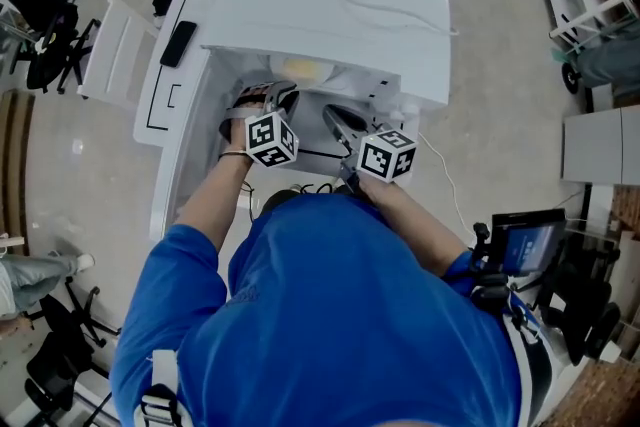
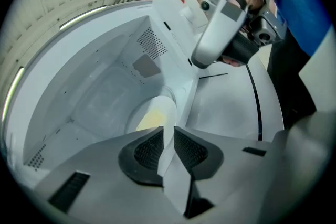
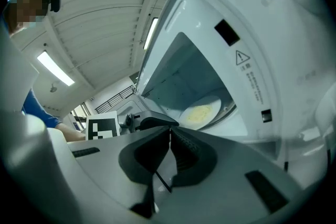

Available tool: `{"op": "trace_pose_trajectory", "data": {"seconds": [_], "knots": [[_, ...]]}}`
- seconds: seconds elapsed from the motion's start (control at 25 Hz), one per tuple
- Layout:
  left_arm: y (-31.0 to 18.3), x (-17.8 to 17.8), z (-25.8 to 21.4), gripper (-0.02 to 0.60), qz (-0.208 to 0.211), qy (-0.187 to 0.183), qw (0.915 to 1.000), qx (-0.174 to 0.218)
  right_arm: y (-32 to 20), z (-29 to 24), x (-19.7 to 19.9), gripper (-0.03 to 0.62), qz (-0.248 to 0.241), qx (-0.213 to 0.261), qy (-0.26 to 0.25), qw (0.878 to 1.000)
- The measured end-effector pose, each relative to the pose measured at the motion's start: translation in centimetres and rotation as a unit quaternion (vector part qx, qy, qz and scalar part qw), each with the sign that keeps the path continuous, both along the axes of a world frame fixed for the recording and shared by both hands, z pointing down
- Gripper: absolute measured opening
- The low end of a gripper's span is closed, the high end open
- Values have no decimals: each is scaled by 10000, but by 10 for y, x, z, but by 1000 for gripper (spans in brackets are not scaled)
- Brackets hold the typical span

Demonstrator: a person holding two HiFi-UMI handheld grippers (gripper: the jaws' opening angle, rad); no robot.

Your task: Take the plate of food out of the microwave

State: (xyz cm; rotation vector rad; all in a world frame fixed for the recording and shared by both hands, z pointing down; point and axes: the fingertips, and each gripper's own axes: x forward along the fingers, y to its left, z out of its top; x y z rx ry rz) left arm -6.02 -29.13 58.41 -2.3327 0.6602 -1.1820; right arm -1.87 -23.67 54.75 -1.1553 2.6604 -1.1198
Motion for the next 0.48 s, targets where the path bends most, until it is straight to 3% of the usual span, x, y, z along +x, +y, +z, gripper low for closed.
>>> {"op": "trace_pose_trajectory", "data": {"seconds": [0.12, 0.28, 0.36, 0.4, 0.48], "knots": [[-4, -10, -4, 55, -630, 772, 9940, -442, -3, 3, -3, -2, 16, -68, -96, 9999], [-7, -23, -2, 60, -1409, 1729, 9686, -1100, -5, 5, -5, -2, 18, -101, -94, 9999], [-7, -28, -1, 64, -1795, 2231, 9475, -1423, -5, 6, -6, -2, 18, -120, -76, 9999], [-7, -30, -2, 67, -2004, 2512, 9331, -1615, -5, 6, -6, -2, 16, -130, -68, 9999], [-8, -33, -4, 74, -2460, 3146, 8929, -2080, -5, 6, -7, -2, 13, -139, -63, 9999]]}}
